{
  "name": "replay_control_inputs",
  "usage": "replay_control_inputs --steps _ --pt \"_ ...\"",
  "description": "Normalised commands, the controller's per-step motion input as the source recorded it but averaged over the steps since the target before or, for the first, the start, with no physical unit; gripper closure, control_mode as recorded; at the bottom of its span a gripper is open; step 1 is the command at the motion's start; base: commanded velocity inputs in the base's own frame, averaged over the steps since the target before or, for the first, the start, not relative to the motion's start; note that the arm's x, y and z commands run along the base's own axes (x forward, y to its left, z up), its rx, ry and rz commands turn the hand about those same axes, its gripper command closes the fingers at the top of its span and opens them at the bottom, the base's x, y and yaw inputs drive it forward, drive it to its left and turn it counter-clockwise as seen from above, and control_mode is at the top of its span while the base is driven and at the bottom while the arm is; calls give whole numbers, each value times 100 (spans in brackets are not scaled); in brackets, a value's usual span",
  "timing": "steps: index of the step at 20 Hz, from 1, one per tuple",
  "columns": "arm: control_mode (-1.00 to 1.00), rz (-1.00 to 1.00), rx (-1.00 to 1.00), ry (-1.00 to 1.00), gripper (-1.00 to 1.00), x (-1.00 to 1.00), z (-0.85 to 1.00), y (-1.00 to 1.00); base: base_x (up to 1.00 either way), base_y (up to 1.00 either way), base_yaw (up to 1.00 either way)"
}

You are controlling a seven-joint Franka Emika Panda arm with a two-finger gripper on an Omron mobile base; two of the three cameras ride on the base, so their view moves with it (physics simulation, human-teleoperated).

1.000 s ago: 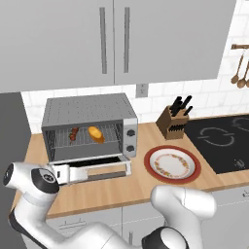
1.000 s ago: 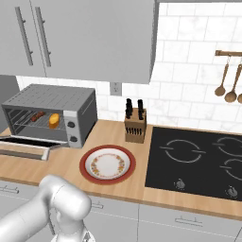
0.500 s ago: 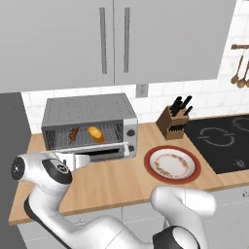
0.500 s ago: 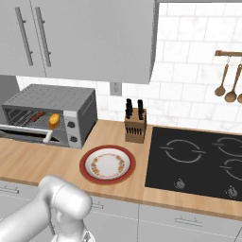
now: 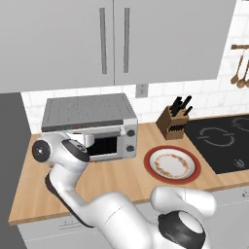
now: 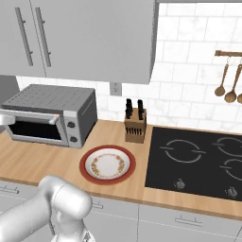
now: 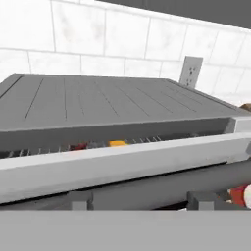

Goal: Pick up the kebab skewer and baguette bread, and place them inside the toaster oven. Close the toaster oven door and start by setting the timer.

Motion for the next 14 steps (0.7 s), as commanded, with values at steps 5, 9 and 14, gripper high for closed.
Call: replay_control_inputs --steps 5,9,14 --pt "-100 9 7 -11 -100 48 -1 -10 0 0 0" --pt "-100 8 6 -9 -100 45 -9 -13 0 0 0" --pt "-100 8 5 -8 -100 35 -1 -10 0 0 0"
